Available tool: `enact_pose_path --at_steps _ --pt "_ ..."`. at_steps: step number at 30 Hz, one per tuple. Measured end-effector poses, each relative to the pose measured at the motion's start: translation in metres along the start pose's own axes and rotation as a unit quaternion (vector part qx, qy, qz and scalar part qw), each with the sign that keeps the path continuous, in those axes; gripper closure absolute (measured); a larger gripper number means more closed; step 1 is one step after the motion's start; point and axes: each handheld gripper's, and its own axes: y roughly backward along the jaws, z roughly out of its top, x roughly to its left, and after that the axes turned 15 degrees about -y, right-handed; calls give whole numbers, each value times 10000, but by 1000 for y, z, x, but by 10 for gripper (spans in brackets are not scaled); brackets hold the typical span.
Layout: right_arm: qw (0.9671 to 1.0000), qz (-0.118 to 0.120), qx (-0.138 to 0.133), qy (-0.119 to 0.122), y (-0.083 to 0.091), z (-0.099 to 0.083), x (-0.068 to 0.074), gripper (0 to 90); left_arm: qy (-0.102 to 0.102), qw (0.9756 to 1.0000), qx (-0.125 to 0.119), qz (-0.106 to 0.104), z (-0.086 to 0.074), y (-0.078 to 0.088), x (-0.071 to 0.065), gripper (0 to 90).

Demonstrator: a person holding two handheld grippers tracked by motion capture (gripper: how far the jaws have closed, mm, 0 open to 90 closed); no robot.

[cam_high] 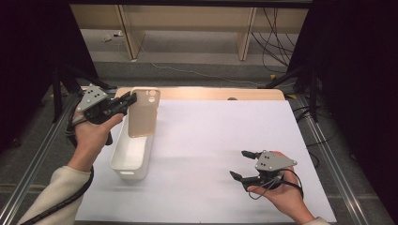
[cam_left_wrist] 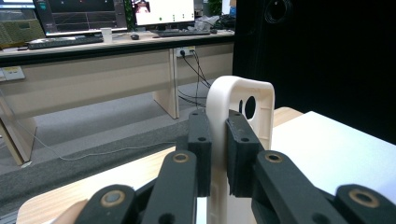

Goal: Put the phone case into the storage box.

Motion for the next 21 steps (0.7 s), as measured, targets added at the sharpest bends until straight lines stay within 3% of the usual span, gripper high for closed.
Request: enact_pose_path --at_steps 21 --pt "10000 6 7 10 0 0 0 235 -23 10000 25 41 -2 0 5 819"
